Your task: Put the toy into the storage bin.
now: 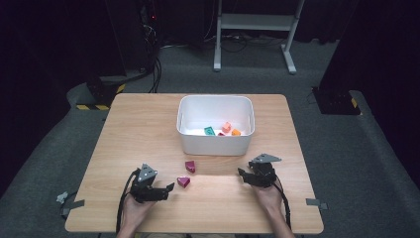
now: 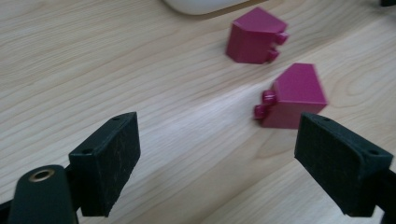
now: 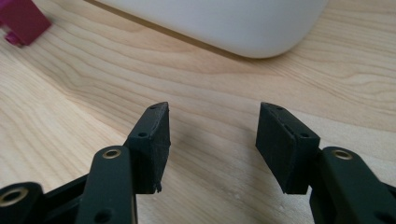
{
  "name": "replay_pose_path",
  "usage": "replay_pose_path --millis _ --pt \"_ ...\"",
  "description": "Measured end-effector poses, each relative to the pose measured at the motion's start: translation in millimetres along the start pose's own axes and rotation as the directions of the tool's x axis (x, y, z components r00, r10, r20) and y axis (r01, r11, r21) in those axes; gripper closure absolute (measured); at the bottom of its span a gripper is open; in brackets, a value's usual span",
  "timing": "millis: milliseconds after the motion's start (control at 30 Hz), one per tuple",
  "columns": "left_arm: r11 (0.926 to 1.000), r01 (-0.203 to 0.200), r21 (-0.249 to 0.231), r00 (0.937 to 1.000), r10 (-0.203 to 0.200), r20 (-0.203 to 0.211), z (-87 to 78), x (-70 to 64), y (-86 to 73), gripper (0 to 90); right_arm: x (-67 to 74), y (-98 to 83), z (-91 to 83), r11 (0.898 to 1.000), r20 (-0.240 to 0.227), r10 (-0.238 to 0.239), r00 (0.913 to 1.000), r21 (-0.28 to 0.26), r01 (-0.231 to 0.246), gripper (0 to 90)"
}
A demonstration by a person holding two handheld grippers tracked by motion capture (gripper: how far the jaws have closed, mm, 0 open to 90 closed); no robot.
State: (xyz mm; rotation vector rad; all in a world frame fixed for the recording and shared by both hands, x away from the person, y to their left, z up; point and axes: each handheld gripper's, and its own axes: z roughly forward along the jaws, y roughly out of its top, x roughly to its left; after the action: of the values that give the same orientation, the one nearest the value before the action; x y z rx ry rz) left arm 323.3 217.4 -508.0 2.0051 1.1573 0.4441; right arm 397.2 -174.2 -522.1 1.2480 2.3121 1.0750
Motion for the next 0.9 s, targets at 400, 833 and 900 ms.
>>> replay_pose_path --millis 400,833,900 --pt "0.9992 -0.039 0.01 0.999 0.039 0.02 15.2 -23.3 10.4 19.4 4.0 0.7 3.3 0.999 0.078 -0.052 0.9956 0.013 0.051 39.0" --pt "0.9966 -0.077 0.03 0.9969 0.077 0.016 32.8 -37.3 13.6 39.7 4.2 0.9 3.8 0.999 0.084 -0.053 0.9951 0.013 0.052 36.7" --pt "0.996 -0.082 0.035 0.9965 0.082 0.016 34.3 -38.7 13.6 42.7 4.6 1.0 4.0 0.999 0.084 -0.05 0.9952 0.014 0.049 36.6"
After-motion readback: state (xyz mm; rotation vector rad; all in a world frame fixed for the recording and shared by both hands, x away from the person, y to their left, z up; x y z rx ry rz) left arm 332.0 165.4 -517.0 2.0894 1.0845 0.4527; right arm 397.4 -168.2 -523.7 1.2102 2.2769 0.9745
